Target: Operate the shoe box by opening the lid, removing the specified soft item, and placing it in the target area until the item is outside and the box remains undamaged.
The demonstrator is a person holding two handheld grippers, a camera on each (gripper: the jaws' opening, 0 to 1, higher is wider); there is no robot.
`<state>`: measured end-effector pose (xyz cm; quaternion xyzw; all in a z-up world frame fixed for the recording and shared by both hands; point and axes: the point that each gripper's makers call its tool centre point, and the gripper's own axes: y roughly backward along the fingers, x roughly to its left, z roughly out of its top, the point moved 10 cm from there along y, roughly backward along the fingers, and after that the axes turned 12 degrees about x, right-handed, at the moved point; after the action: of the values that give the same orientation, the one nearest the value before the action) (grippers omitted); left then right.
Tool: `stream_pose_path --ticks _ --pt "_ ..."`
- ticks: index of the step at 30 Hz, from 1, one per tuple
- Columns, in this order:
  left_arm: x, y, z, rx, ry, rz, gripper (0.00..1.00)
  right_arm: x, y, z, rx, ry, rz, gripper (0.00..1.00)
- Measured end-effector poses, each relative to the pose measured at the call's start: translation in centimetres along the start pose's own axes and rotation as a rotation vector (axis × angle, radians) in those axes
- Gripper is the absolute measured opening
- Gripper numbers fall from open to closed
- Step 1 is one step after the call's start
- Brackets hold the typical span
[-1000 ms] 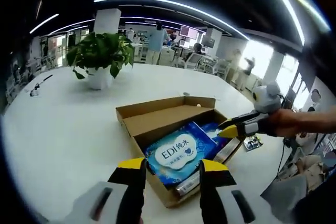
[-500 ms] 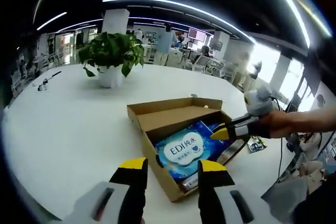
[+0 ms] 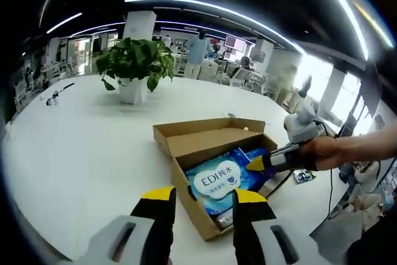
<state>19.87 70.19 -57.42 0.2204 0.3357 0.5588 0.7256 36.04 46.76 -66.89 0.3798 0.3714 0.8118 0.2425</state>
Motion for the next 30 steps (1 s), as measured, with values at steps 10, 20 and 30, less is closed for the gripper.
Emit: stream_pose_path --ticks 10,20,30 --pt "-0.3 -0.8 -0.1 0.021 -0.001 -0.019 0.36 0.5 1.0 -0.2 -0.006 0.049 -0.023 0.0" --pt "-1.5 -3.3 0.5 0.055 0.005 -0.072 0.36 -0.7 3.5 -0.1 -0.041 0.057 -0.057 0.0" --pt "-3.7 -7.3 1.4 0.119 -0.019 -0.134 0.36 -2.4 6.3 -0.3 -0.081 0.044 -0.094 0.0"
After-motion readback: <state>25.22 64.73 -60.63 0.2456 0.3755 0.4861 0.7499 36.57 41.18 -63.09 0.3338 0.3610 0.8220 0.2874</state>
